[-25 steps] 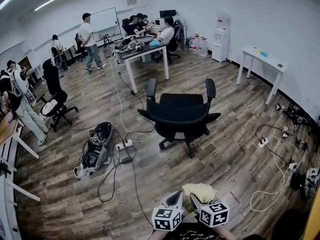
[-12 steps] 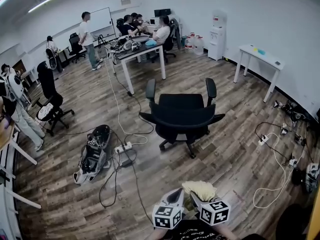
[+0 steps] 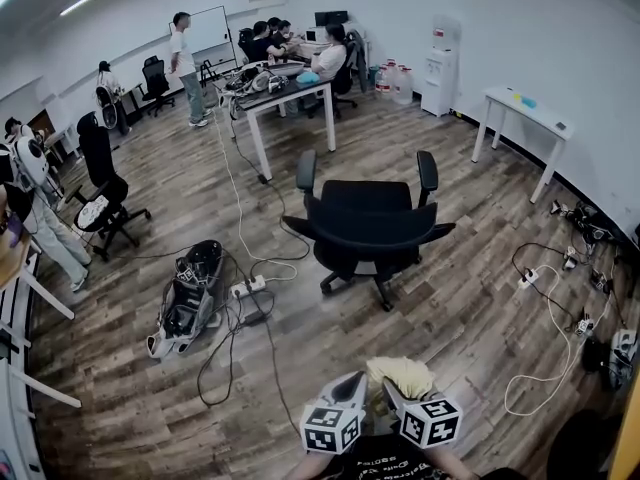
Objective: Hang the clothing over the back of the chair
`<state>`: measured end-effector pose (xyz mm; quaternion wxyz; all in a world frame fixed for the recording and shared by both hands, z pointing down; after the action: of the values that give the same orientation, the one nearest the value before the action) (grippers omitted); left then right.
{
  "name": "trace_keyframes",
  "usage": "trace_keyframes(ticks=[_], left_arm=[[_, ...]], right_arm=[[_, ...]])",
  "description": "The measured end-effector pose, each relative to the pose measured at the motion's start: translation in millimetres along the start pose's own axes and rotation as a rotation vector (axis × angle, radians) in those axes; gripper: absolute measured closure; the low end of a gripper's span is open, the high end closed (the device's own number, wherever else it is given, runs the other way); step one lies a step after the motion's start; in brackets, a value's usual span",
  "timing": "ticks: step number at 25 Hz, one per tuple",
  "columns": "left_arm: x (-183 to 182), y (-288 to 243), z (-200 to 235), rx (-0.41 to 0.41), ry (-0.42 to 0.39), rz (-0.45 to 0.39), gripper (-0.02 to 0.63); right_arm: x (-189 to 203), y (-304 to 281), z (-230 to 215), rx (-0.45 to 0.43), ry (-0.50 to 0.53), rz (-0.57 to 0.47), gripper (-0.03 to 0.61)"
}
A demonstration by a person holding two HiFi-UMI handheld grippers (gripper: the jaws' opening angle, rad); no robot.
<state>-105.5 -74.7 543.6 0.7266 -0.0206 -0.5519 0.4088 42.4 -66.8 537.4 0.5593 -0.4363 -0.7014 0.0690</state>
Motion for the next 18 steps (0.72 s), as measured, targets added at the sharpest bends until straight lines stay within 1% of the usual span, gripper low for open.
trace_keyframes(ticks=[4, 10, 14, 18], left_arm=[[-4.0, -7.0, -1.5, -0.016, 0.000, 0.007, 0.603], [-16.8, -18.9, -3.4, -0.012, 0.002, 0.039, 0.603], [-31.2, -26.4, -4.2, 0.007, 0.028, 0.020, 0.603], [-53.1, -29.4, -7.8, 0.005, 0.001, -0.013, 0.603]], right_arm=[[-7.4, 0.6, -5.4, -0.003, 0.019, -0.009, 0.440], [-29.5, 0.5, -15.0, -0.005, 0.040, -0.046, 0.440], [-51.0, 0.8, -23.8, -0.004, 0.065, -0.078, 0.440], [-74.6, 6.1, -26.6, -0.011, 0.097, -0.126, 0.440]])
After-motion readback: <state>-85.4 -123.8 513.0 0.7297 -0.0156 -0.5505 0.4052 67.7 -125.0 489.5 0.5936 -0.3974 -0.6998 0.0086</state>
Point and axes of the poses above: the fingertips, and each gripper's own axes: y backward along the fingers, z to its left, x out of its underside, the point moved 8 cm from there along y, backward along the fingers, and after that the axes turned 9 degrees about z, right-handed, at the moved point
